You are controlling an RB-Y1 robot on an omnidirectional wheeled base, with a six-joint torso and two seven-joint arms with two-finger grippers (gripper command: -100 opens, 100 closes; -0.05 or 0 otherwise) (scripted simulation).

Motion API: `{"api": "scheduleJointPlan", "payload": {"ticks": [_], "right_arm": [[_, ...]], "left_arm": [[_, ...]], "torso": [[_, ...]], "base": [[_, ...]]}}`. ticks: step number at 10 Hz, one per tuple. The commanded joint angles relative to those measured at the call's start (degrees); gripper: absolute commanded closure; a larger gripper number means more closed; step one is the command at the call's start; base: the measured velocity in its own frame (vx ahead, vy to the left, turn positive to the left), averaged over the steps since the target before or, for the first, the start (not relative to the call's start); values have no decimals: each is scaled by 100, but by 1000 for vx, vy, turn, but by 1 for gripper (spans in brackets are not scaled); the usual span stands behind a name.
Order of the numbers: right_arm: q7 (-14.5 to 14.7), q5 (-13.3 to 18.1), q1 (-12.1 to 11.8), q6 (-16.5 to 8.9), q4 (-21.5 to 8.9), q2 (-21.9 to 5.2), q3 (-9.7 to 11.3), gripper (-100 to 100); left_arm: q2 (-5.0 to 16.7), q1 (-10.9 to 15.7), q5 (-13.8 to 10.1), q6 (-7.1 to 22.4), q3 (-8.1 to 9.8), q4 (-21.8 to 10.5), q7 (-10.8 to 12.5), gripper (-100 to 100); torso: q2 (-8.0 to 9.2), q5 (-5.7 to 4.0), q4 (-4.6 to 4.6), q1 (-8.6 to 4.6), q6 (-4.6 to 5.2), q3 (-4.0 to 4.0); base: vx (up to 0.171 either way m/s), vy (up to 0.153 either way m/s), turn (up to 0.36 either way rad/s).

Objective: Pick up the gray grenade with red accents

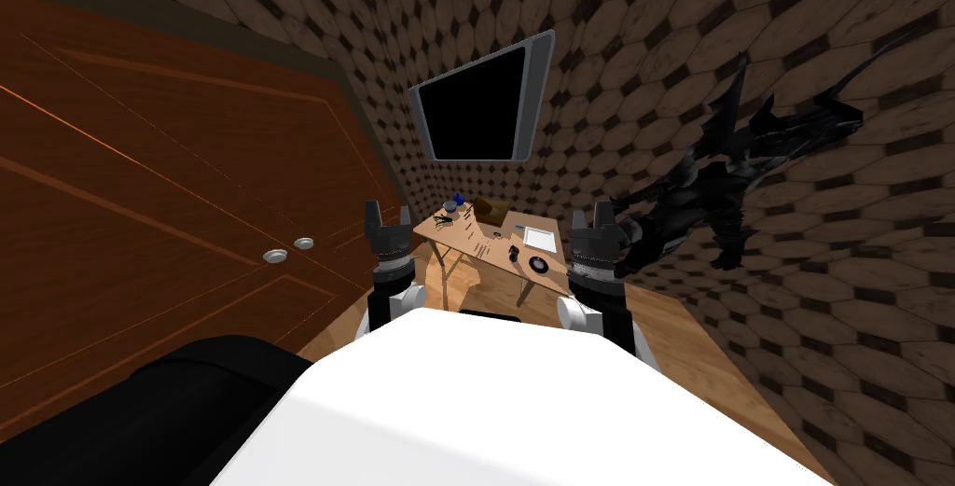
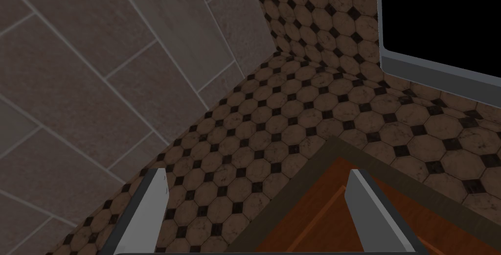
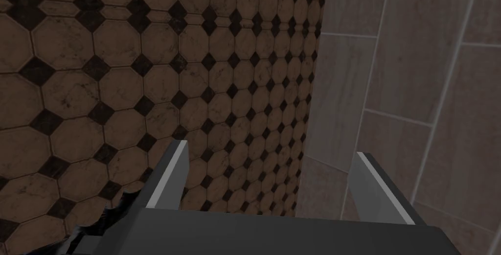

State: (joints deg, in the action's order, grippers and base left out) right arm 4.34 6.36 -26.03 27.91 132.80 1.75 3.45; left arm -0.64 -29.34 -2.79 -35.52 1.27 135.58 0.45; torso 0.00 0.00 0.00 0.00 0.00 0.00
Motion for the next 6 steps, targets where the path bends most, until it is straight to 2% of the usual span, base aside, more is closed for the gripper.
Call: {"api": "scheduleJointPlan", "payload": {"ticks": [1,6], "right_arm": [[9,45,-10,2,-72,-228,-12,-100],[117,405,-81,16,-636,-949,-77,-100]], "left_arm": [[0,0,0,0,0,0,0,0],[0,1,0,0,0,0,0,0]], "torso": [[0,0,0,0,0,0],[24,2,5,10,0,14]], "base": [[-12,6,-35],[-59,25,-58]]}}
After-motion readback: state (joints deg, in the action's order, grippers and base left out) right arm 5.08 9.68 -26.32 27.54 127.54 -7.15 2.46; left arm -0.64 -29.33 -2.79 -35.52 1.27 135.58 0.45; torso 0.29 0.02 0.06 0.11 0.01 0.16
